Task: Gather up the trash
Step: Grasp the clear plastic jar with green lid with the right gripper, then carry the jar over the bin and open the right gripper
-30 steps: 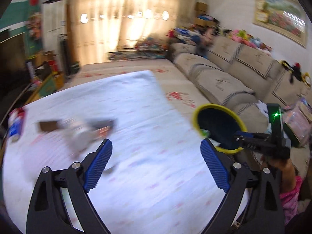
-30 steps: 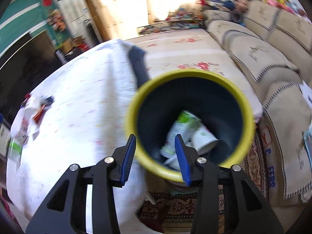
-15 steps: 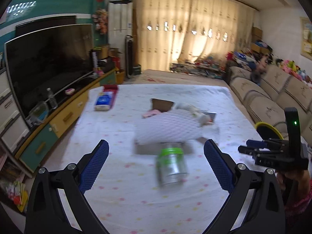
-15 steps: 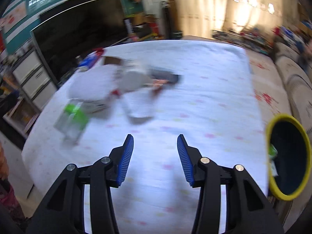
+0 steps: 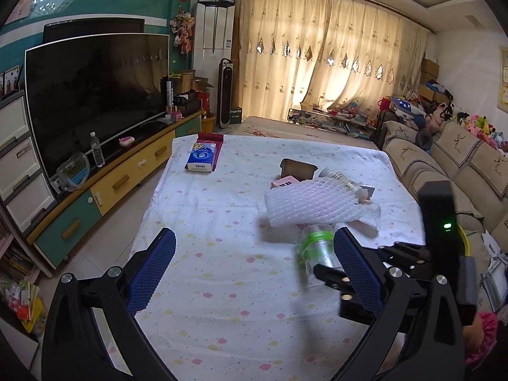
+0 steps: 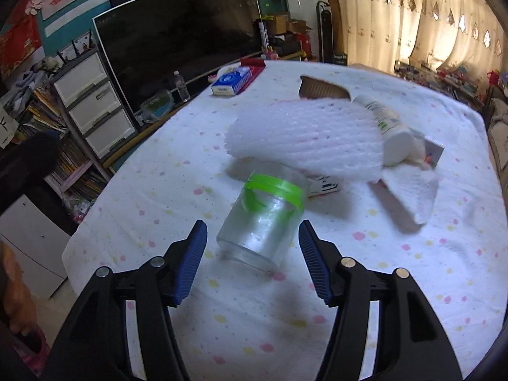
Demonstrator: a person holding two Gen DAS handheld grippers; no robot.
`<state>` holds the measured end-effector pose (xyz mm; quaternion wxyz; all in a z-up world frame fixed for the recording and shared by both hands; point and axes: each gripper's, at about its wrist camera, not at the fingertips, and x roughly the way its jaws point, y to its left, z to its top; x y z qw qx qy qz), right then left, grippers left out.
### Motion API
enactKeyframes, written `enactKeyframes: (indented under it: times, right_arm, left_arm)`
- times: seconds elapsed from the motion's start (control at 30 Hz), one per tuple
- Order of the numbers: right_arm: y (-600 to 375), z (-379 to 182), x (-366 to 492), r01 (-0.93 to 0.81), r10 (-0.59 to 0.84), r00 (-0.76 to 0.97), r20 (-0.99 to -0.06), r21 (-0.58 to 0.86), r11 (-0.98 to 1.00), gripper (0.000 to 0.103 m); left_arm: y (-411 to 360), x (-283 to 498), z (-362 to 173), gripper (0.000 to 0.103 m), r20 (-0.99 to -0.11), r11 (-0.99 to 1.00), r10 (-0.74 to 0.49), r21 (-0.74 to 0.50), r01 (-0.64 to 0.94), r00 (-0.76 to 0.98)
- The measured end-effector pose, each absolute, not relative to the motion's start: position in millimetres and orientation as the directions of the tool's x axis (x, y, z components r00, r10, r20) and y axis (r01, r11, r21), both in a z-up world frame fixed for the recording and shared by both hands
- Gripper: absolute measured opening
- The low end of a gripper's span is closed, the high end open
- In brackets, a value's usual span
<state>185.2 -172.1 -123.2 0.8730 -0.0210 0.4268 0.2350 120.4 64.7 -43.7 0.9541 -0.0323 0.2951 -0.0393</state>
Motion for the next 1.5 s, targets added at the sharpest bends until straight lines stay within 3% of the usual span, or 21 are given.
enactKeyframes:
  times: [0.3,0.4,0.67,1.5]
  right_arm:
    - [-153.1,-149.8,200.9,-0.365,0.323,0.524,-0.788,0.134,0.921,0.061]
    - [-155.2,-150.8,201.3,-0.361,0.318,0.544,-0.777,0.125,0.924,0.055]
    - [-177.2,-143.9,190.1,-0.369,0.327,0.559,-0.762,0.125,0.921,0.054]
    - [-332.1,-113.7,153.1,-0.241,0.319,0.634,-0.704,0.212,0.947,0.049]
  left_arm:
    - [60.9,122.3,-51.4,0.098,-0.568,0.992,-0.119,-0.101,0.074,0.814]
    - [55.6,121.8,-52.7,0.098,-0.571,0.992,-0.12,-0.093,0.082,0.812]
    - [46.3,126.9,-56.4,0.098,-0.583,0.991,-0.131,-0.095,0.093,0.802]
    - [-26.6,151.5,-74.1,0.098,-0.617,0.972,-0.228,-0.103,0.21,0.753]
